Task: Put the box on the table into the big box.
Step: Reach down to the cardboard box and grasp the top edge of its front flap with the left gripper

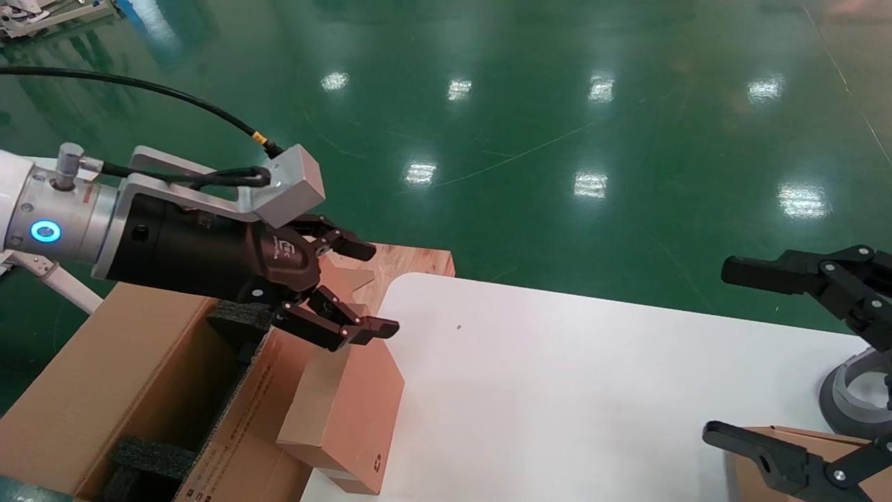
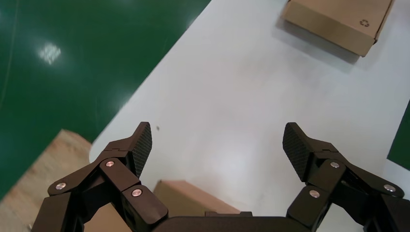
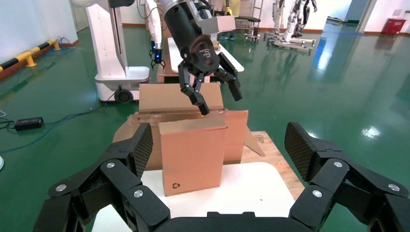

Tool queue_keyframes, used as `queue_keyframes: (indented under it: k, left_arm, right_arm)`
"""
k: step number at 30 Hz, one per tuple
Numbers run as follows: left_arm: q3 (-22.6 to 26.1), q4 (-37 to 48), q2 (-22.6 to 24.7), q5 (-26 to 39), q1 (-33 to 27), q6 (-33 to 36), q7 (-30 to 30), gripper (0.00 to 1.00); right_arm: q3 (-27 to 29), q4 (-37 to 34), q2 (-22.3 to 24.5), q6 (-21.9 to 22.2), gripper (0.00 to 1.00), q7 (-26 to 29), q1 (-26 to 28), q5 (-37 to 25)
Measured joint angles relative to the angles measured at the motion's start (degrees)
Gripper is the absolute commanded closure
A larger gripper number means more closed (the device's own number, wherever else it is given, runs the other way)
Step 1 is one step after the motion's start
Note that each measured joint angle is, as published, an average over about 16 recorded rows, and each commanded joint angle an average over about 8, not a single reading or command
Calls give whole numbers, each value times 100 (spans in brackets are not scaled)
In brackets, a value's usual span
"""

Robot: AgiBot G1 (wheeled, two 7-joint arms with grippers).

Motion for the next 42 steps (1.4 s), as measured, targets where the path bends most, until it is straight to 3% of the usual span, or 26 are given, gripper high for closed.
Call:
queue_keyframes:
  k: [19,32,42]
  left_arm:
    - [1949,-93,442,741,-1379,286,-1744,0]
    - [3376,-137,779,867,-2198,442,-2412,0]
    - [3991,-157,967,902,-2450,481,-2716,0]
  right_arm:
    - [0,0,0,0,0,0,0,0]
    - [0,0,0,0,0,0,0,0]
    - [0,0,0,0,0,0,0,0]
